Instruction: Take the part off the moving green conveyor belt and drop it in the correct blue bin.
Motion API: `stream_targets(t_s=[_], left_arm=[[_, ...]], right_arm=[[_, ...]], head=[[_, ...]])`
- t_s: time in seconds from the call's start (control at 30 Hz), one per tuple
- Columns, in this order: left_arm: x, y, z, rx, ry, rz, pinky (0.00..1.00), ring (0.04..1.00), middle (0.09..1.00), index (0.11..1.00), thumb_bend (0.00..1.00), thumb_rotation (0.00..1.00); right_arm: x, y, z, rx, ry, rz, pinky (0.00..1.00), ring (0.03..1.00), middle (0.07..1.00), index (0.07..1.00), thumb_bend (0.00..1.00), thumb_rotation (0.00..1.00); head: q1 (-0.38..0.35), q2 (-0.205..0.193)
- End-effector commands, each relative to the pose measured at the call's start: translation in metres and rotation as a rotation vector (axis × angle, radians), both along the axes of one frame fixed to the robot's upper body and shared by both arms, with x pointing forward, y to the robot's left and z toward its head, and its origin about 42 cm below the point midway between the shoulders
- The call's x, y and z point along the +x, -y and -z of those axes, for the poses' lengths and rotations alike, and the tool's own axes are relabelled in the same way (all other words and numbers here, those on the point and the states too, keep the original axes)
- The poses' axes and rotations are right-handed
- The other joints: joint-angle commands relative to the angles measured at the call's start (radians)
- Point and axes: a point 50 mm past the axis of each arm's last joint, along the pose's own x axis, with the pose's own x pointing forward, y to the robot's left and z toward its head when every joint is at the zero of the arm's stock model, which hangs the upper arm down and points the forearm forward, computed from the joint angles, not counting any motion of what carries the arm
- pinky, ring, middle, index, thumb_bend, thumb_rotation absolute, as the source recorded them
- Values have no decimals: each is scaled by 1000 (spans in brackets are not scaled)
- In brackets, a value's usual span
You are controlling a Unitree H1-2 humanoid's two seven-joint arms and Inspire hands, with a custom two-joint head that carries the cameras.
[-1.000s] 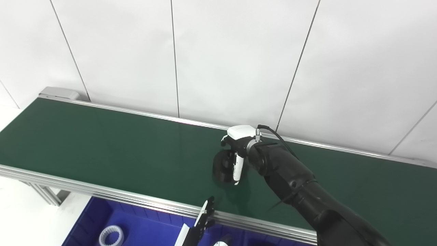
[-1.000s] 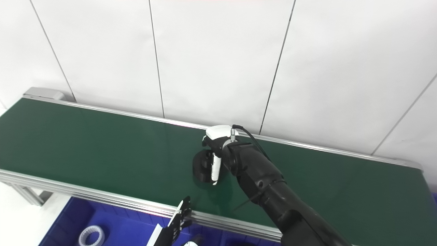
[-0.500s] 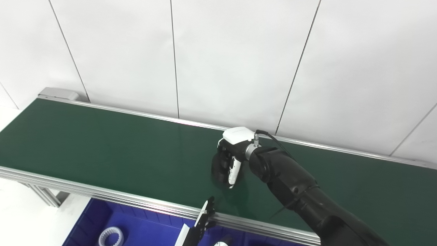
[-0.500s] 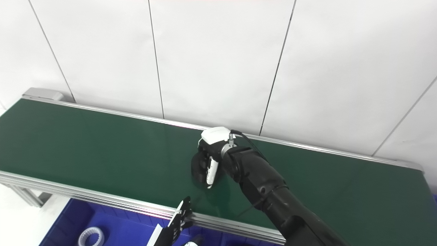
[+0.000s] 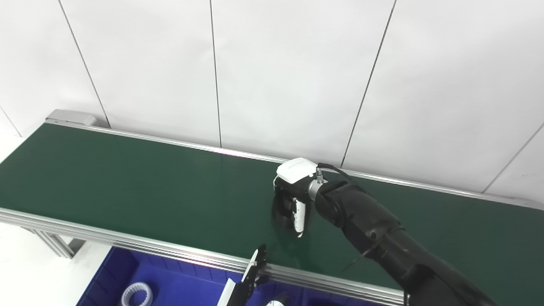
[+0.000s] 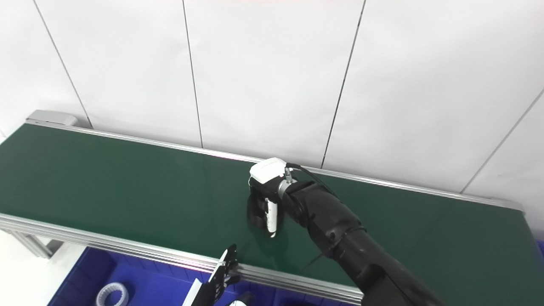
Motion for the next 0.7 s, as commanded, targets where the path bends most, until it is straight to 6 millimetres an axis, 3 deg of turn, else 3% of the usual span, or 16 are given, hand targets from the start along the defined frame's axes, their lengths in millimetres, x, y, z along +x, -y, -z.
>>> stream_targets(t_s=[0.0, 0.07, 0.1, 0.13, 0.17, 0.2, 0.23, 0.3, 0.67], left_arm=[[-3, 96, -36, -222, 7, 65, 837, 949, 1000, 1000, 590, 661], [-3, 96, -37, -221, 6, 64, 835, 947, 1000, 1000, 586, 659], [-3, 97, -37, -220, 5, 63, 832, 945, 1000, 1000, 587, 657], [-3, 96, -37, -222, 5, 63, 831, 945, 1000, 1000, 587, 656], [-3, 96, -36, -226, 4, 64, 833, 945, 1000, 1000, 587, 653], [-3, 96, -35, -228, 4, 63, 839, 947, 1000, 1000, 587, 651], [-3, 96, -35, -229, 4, 63, 840, 947, 1000, 1000, 584, 649], [-3, 95, -35, -229, 4, 63, 837, 947, 1000, 1000, 583, 647], [-3, 92, -34, -236, 2, 65, 840, 958, 1000, 1000, 590, 643]], right_arm=[[-13, -38, -11, -6, -11, -172, 544, 698, 690, 605, 974, 141], [-13, -37, -12, -19, 0, -181, 468, 593, 672, 652, 971, 133], [-12, -37, -12, -24, 5, -183, 398, 497, 609, 657, 963, 121], [-12, -37, -11, -33, 13, -183, 391, 488, 603, 658, 963, 119], [-12, -37, -11, -44, 21, -179, 299, 380, 539, 574, 753, 61], [-12, -38, -11, -48, 28, -168, 248, 325, 506, 531, 645, 31], [-12, -38, -11, -49, 33, -161, 229, 320, 449, 526, 572, 12], [-11, -37, -12, -41, 40, -157, 235, 367, 454, 540, 528, 3], [-10, -36, -21, 78, 48, -153, 290, 406, 476, 533, 516, 0]], head=[[0, 0], [0, 0], [0, 0], [-4, -1], [-4, -1], [-4, -1], [-5, 0], [-5, 0], [-11, 1]])
